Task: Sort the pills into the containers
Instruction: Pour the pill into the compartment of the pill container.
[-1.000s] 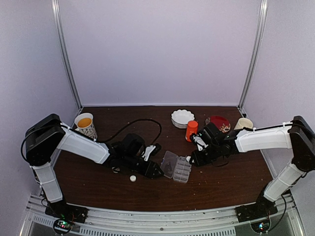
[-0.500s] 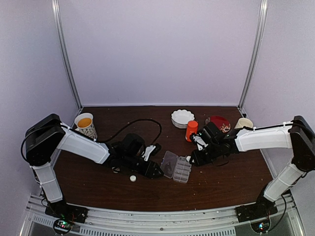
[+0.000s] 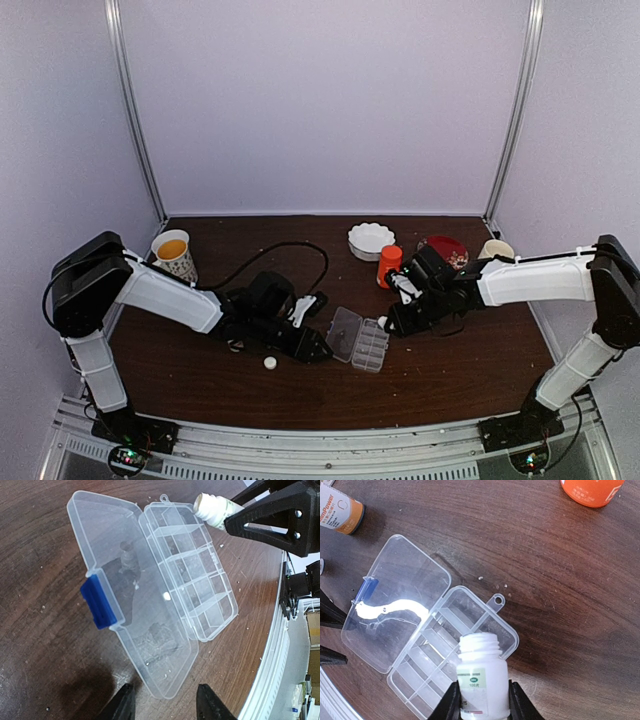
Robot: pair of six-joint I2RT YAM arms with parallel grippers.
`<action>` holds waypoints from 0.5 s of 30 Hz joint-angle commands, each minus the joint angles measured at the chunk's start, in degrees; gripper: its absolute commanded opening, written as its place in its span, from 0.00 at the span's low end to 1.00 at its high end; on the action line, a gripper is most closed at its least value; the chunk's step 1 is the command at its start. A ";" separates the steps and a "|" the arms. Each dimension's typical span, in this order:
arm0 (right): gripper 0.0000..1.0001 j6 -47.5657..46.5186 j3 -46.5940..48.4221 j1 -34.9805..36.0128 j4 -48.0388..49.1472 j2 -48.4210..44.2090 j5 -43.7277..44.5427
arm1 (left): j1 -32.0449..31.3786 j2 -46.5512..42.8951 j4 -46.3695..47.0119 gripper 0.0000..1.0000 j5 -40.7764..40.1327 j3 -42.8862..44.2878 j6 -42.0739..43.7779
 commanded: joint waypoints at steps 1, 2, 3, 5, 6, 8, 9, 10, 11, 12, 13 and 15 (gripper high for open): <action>0.00 -0.03 1.21 -0.30 -1.23 -0.76 2.07 | 0.22 0.94 1.79 0.45 0.28 0.43 0.02; 0.00 -0.43 2.44 -0.33 -3.22 -0.01 2.29 | 0.18 0.94 1.81 0.45 0.35 0.39 0.03; 0.00 -1.08 2.31 -0.33 -2.78 0.12 0.10 | 0.17 0.94 1.81 0.45 0.22 0.46 0.02; 0.00 -0.47 1.31 -0.33 -0.44 -0.66 -1.63 | 0.17 0.94 1.76 0.45 0.29 0.48 0.02; 0.00 -0.31 1.31 -0.33 -0.52 -0.62 -0.85 | 0.20 0.89 1.75 0.45 0.31 0.48 0.02; 0.00 -0.73 3.62 -0.27 -5.25 1.11 3.41 | 0.17 1.02 1.76 0.45 0.35 0.52 0.02; 0.00 -1.36 4.35 -0.25 -6.14 1.91 3.28 | 0.21 0.97 1.79 0.45 0.40 0.56 0.03; 0.00 -1.75 4.18 -0.25 -5.33 1.97 1.88 | 0.17 1.01 1.76 0.45 0.32 0.56 0.02; 0.00 -1.50 3.54 -0.25 -4.20 1.63 1.12 | 0.19 1.02 1.72 0.45 0.31 0.49 0.02; 0.00 -1.25 3.22 -0.26 -3.75 1.01 1.59 | 0.18 1.03 1.78 0.45 0.34 0.48 0.02; 0.00 -1.13 3.40 -0.25 -4.48 1.09 2.84 | 0.17 1.00 1.78 0.45 0.33 0.48 0.02; 0.00 -1.53 5.05 -0.25 -7.36 2.21 4.97 | 0.18 1.11 1.73 0.45 0.30 0.54 0.02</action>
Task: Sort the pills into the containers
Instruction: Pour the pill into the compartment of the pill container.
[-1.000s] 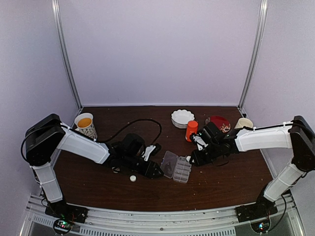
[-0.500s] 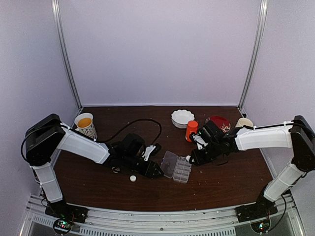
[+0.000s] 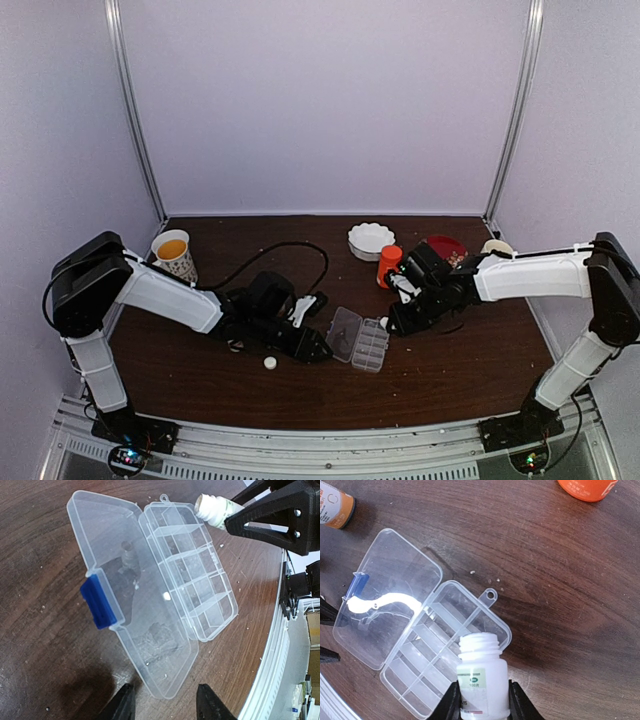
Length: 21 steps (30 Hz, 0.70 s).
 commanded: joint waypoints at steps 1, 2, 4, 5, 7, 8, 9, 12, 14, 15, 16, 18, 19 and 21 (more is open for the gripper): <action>0.00 -1.08 2.79 -0.29 -3.35 1.06 2.89 | 0.17 1.09 1.79 0.45 0.30 0.56 0.02; 0.00 -1.08 2.31 -0.25 -1.95 0.64 0.90 | 0.19 1.10 1.69 0.45 0.31 0.56 0.07; 0.00 -0.47 1.31 -0.25 -0.15 0.12 0.50 | 0.17 1.10 1.66 0.45 0.28 0.54 0.13; 0.00 -0.50 1.68 -0.25 -1.24 0.64 1.99 | 0.17 1.09 1.65 0.45 0.31 0.53 0.11; 0.00 -0.70 3.42 -0.25 -4.39 2.24 4.24 | 0.19 1.09 1.69 0.45 0.31 0.56 0.07; 0.00 -0.97 3.33 -0.25 -3.70 2.08 2.94 | 0.21 1.09 1.67 0.45 0.36 0.52 0.04; 0.00 -0.73 2.33 -0.25 -1.89 1.35 0.95 | 0.18 1.09 1.64 0.45 0.35 0.48 0.02; 0.00 -0.04 1.37 -0.38 0.22 0.52 1.20 | 0.21 1.09 1.73 0.45 0.33 0.48 0.03; 0.00 -0.56 3.39 -0.30 -3.39 2.31 4.07 | 0.17 1.09 1.63 0.45 0.32 0.56 0.02; 0.00 -0.95 3.47 -0.29 -3.23 2.62 3.31 | 0.18 1.09 1.64 0.45 0.31 0.56 0.02; 0.00 -1.11 2.90 -0.31 -1.70 2.30 1.68 | 0.21 1.05 1.62 0.45 0.31 0.56 0.12; 0.00 -0.59 2.05 -0.31 -0.25 1.64 0.63 | 0.19 1.09 1.64 0.45 0.40 0.48 0.09; 0.00 -0.54 2.47 -0.31 -1.11 1.83 2.10 | 0.18 1.07 1.70 0.44 0.40 0.48 0.03; 0.00 -1.03 4.29 -0.27 -4.50 3.14 4.54 | 0.17 1.09 1.66 0.45 0.37 0.56 0.03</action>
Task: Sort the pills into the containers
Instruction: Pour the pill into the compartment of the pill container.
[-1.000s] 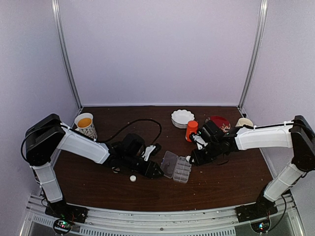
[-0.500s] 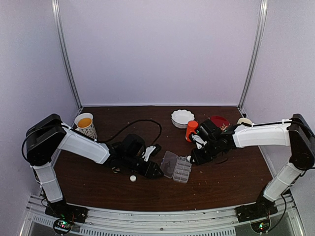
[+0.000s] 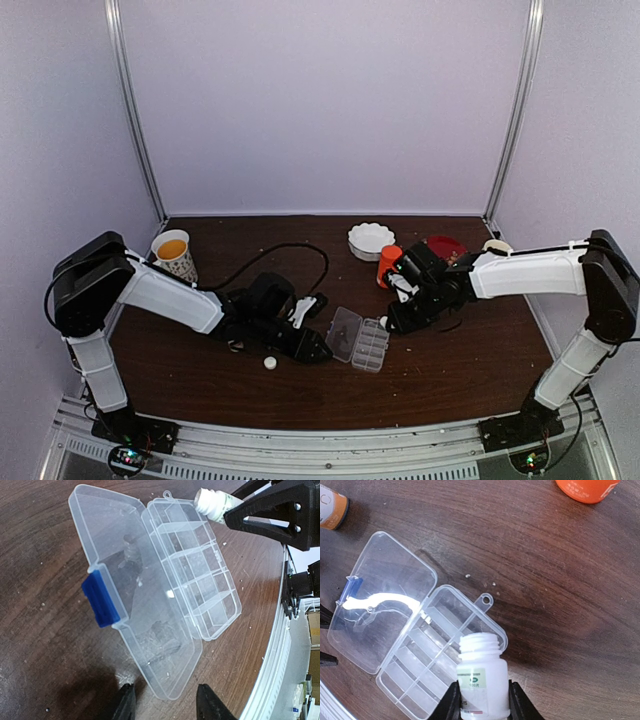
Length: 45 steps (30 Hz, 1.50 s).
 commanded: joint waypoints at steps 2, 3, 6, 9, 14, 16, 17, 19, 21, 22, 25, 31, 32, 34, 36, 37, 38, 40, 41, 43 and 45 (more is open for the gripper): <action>0.00 -0.87 1.69 -0.35 -0.89 1.11 0.41 | 0.18 0.56 1.64 0.45 0.35 0.56 0.09; 0.00 -0.48 0.81 -0.34 0.59 0.40 -0.43 | 0.21 0.59 1.55 0.44 0.36 0.56 0.11; 0.00 -0.47 1.74 -0.28 -1.90 1.03 2.91 | 0.24 0.59 1.68 0.45 0.37 0.55 0.15; 0.00 -0.84 1.20 -0.33 -0.43 1.16 0.22 | 0.23 0.59 1.59 0.44 0.37 0.65 0.11; 0.00 -1.22 2.13 -0.35 -2.25 2.64 2.12 | 0.17 0.58 1.63 0.45 0.43 0.56 0.15; 0.00 -0.76 0.58 -0.33 1.06 1.60 -0.79 | 0.23 0.59 1.60 0.45 0.39 0.57 0.11; 0.00 -0.53 0.55 -0.33 1.12 1.57 -0.34 | 0.19 0.59 1.53 0.45 0.39 0.57 0.20; 0.00 -0.81 2.60 -0.33 -2.72 3.04 3.05 | 0.21 0.59 1.51 0.45 0.45 0.56 0.11; 0.00 -1.48 2.58 -0.33 -1.86 3.15 1.51 | 0.23 0.59 1.53 0.45 0.40 0.63 0.13; 0.00 -1.15 1.26 -0.38 0.57 2.04 -0.85 | 0.19 0.63 1.53 0.45 0.41 0.57 0.16; 0.00 -0.28 0.48 -0.42 1.53 0.84 -0.13 | 0.18 0.59 1.54 0.45 0.37 0.56 0.11; 0.00 -0.46 0.67 -0.38 1.23 1.52 -0.55 | 0.17 0.60 1.60 0.45 0.38 0.57 0.11; 0.00 -0.51 1.50 -0.34 -0.61 2.00 1.60 | 0.17 0.59 1.57 0.45 0.43 0.49 0.11; 0.00 -1.16 2.06 -0.38 -2.21 2.33 0.77 | 0.23 0.59 1.60 0.45 0.31 0.56 0.12; 0.00 -0.19 -0.52 -0.47 3.34 0.45 -3.39 | 0.21 0.59 1.54 0.45 0.31 0.57 0.14; 0.00 0.11 -0.86 -0.44 3.95 0.12 -3.26 | 0.18 0.59 1.59 0.45 0.30 0.57 0.11; 0.00 -0.02 -0.21 -0.42 2.04 0.63 -1.61 | 0.17 0.58 1.58 0.45 0.38 0.49 0.11; 0.00 -0.67 2.06 -0.43 -2.15 2.19 1.25 | 0.18 0.57 1.62 0.45 0.31 0.55 0.04; 0.00 -1.22 1.38 -0.48 -0.35 1.82 -1.17 | 0.21 0.59 1.66 0.45 0.33 0.56 0.02; 0.00 0.04 -0.84 -0.53 3.82 0.06 -4.52 | 0.17 0.59 1.59 0.45 0.32 0.56 0.02; 0.00 -0.03 0.31 -0.55 1.07 0.48 -1.37 | 0.17 0.59 1.69 0.45 0.36 0.48 0.07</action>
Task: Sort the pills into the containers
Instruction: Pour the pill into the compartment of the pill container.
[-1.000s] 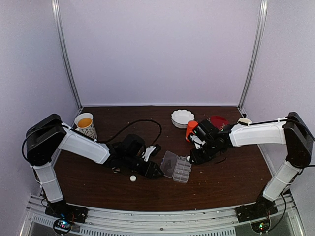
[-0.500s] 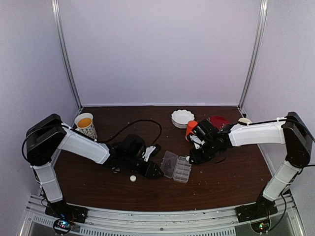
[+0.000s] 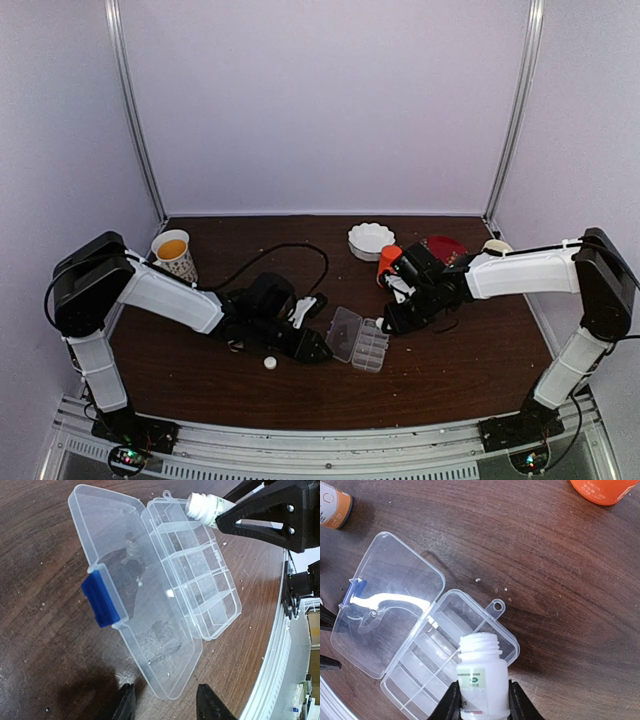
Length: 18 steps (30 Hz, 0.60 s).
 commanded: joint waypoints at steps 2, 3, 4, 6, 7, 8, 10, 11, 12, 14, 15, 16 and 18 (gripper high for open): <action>0.00 -0.45 1.90 -0.29 -3.99 -0.26 3.60 | 0.19 0.55 1.66 0.45 0.31 0.48 0.02; 0.00 -0.89 1.09 -0.36 -1.83 -0.96 0.80 | 0.22 0.56 1.65 0.45 0.28 0.50 0.03; 0.00 -0.26 -0.18 -0.38 0.46 -1.95 -1.30 | 0.18 0.58 1.67 0.45 0.35 0.55 0.02; 0.00 0.34 -0.55 -0.39 0.82 -2.64 -1.05 | 0.19 0.58 1.64 0.45 0.37 0.48 0.07; 0.00 -0.02 0.61 -0.38 -1.41 -2.29 1.27 | 0.17 0.59 1.69 0.45 0.37 0.48 0.04; 0.00 -0.25 1.65 -0.39 -3.62 -1.78 3.27 | 0.20 0.58 1.71 0.45 0.36 0.48 0.02; 0.00 -0.97 1.83 -0.38 -3.57 -2.07 2.00 | 0.17 0.59 1.73 0.45 0.29 0.48 0.02; 0.00 -1.05 1.67 -0.42 -3.12 -2.63 1.40 | 0.18 0.59 1.72 0.45 0.33 0.48 0.07; 0.00 -1.14 1.69 -0.43 -3.12 -3.12 0.96 | 0.22 0.59 1.77 0.45 0.29 0.48 0.03; 0.00 -1.33 2.26 -0.39 -4.33 -3.89 1.82 | 0.20 0.57 1.74 0.45 0.33 0.46 0.04; 0.00 -1.43 2.40 -0.46 -4.64 -4.17 2.06 | 0.25 0.59 1.71 0.45 0.33 0.47 0.05; 0.00 -1.45 2.31 -0.58 -4.49 -4.51 1.56 | 0.20 0.52 1.76 0.45 0.35 0.43 0.02; 0.00 -1.50 2.06 -0.76 -3.82 -4.90 0.31 | 0.20 0.48 1.74 0.45 0.33 0.39 0.02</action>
